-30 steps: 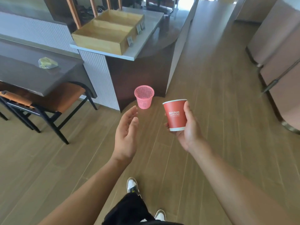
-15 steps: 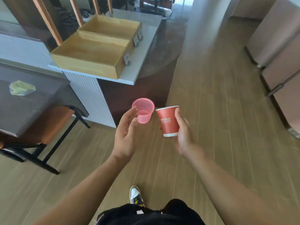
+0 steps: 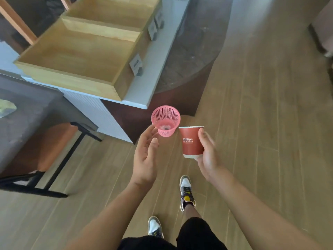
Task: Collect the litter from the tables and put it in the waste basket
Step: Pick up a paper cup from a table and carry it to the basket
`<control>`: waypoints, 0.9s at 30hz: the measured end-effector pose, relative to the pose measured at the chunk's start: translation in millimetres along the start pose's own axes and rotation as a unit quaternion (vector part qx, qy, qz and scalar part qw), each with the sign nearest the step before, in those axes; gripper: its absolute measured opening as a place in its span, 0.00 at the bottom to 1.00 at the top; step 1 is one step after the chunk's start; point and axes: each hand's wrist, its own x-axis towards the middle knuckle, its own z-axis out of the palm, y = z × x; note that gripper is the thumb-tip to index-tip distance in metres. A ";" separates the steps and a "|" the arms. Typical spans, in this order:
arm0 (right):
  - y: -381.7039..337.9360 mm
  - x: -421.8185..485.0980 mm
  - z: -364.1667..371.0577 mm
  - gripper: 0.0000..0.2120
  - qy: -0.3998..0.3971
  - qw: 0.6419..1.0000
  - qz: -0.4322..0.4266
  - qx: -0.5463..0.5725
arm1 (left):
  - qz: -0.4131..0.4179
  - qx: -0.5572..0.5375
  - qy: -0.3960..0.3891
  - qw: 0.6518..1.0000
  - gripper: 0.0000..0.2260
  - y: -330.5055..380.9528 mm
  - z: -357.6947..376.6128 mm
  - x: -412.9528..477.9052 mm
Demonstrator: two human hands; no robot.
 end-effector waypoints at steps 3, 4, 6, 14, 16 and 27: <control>10.0 67.1 -7.1 0.24 -0.012 0.999 0.027 -0.014 | -0.028 0.002 0.039 0.999 0.18 -29.8 20.6 45.4; 13.8 87.8 -9.9 0.24 -0.015 0.999 0.034 -0.020 | -0.038 0.003 0.046 0.998 0.18 -41.2 27.9 58.6; 25.3 130.6 -14.8 0.26 -0.020 0.998 0.049 -0.025 | -0.064 0.001 0.050 0.997 0.17 -68.7 42.0 84.0; 101.9 281.3 -31.6 0.35 0.002 0.992 0.127 0.017 | -0.104 0.028 0.091 0.990 0.14 -182.9 85.3 175.3; 124.8 313.1 -40.0 0.31 0.007 0.989 0.144 0.033 | -0.107 0.034 0.089 0.990 0.13 -207.4 93.7 193.0; 214.2 442.9 -59.0 0.23 0.045 0.984 0.173 0.018 | -0.106 0.073 0.106 0.986 0.11 -304.9 109.2 237.8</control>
